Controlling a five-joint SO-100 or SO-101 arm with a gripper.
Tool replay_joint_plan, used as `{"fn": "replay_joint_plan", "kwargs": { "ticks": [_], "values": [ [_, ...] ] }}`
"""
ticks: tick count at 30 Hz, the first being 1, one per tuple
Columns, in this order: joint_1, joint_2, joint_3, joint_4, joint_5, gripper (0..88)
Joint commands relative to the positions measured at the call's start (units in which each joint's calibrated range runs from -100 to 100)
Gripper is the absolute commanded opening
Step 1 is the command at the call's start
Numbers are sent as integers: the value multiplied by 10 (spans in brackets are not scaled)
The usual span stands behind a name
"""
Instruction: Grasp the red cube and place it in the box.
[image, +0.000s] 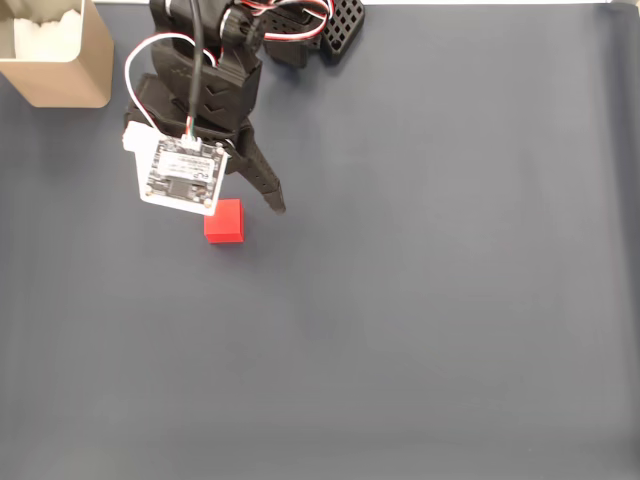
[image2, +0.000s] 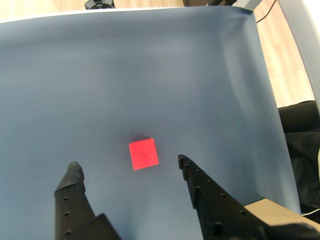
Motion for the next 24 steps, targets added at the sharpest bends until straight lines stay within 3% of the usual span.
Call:
{"fn": "replay_joint_plan", "kwargs": {
  "ticks": [1,24],
  "values": [
    [-6,-30,18,-33,-7,437],
    [-13,5,86,-150,-16,441]
  ]
}}
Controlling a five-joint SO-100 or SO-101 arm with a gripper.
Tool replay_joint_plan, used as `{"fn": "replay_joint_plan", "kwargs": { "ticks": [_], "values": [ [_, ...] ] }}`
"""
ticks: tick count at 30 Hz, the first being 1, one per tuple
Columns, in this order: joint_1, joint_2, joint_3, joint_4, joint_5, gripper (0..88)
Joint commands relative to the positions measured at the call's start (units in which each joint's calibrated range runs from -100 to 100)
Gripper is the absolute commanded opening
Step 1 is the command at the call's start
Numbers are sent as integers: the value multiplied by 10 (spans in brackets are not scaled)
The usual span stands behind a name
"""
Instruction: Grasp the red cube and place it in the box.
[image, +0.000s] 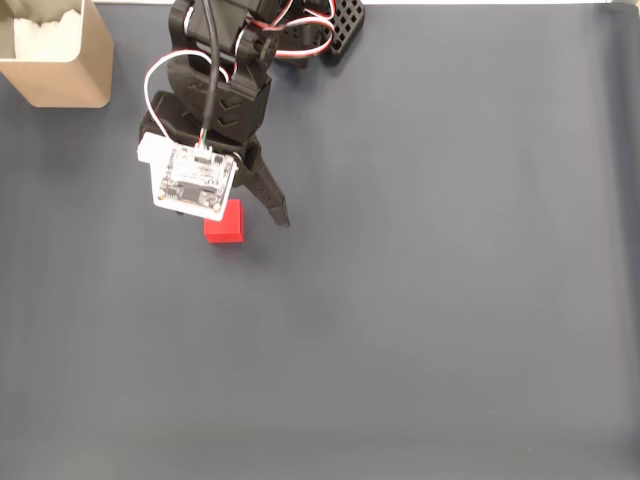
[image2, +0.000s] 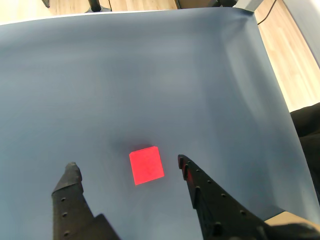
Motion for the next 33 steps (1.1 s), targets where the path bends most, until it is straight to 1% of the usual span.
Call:
{"fn": "replay_joint_plan", "kwargs": {
  "ticks": [1,13,33],
  "values": [
    [-2,7,-10,-19,0,441],
    [-1,42,-8,-39,-7,441],
    [1,31,58,-78,-4,444]
  ]
}}
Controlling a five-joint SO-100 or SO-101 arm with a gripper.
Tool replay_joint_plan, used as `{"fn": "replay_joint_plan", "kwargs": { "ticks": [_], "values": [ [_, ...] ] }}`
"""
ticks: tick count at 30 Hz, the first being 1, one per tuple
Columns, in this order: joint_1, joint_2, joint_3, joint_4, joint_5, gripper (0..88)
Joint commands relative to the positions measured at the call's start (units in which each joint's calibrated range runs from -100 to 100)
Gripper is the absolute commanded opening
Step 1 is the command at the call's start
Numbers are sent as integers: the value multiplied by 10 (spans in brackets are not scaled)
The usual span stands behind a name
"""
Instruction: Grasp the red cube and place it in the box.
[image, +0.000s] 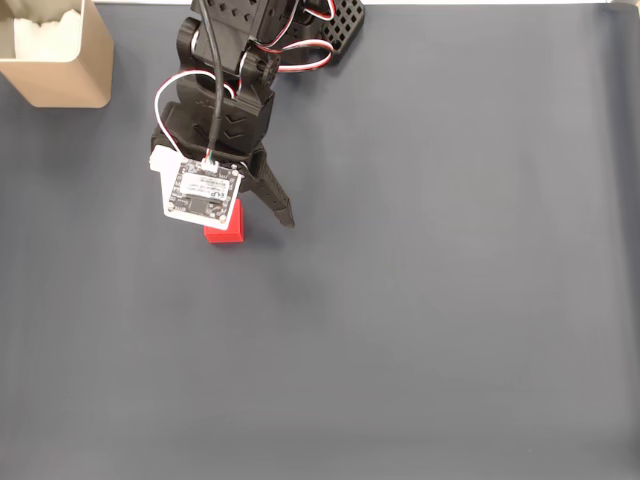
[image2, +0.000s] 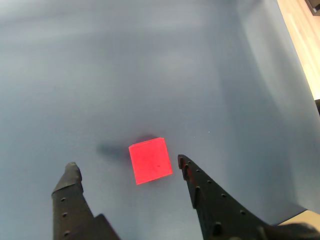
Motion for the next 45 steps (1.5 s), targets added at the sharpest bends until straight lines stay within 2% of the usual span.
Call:
{"fn": "replay_joint_plan", "kwargs": {
  "ticks": [1,45],
  "values": [
    [1,-7,-9,-15,0,444],
    [-14,91,-24,-82,-11,446]
  ]
}}
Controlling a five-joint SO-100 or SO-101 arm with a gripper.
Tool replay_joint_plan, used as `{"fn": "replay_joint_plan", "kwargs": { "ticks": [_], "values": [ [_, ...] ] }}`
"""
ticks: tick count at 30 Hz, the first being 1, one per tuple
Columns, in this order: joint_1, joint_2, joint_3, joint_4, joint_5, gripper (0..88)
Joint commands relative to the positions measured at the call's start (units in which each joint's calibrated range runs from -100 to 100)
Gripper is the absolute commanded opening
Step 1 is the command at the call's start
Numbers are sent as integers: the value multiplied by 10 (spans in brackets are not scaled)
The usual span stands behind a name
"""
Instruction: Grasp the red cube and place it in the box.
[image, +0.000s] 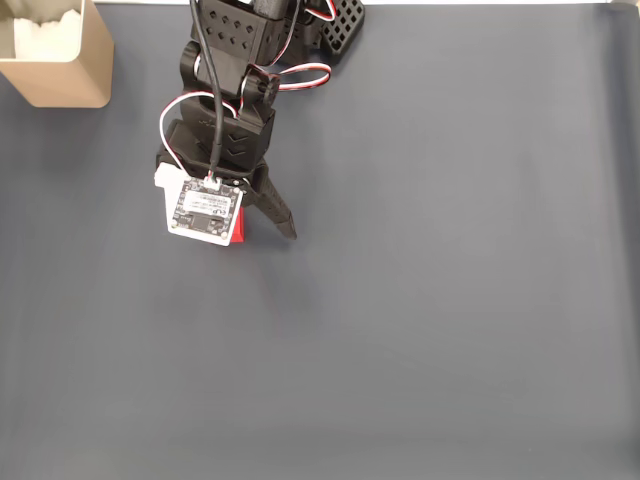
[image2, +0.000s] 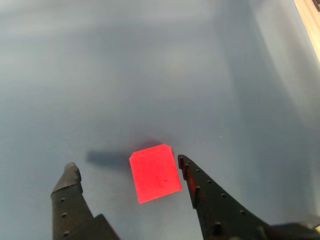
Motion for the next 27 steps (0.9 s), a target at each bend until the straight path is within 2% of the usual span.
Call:
{"fn": "replay_joint_plan", "kwargs": {
  "ticks": [1,23,27],
  "values": [
    [-7,1,-24,-12,-2,446],
    [-17,22,-30,-23,-7,442],
    [-17,22,-30,-23,-9,418]
  ]
}}
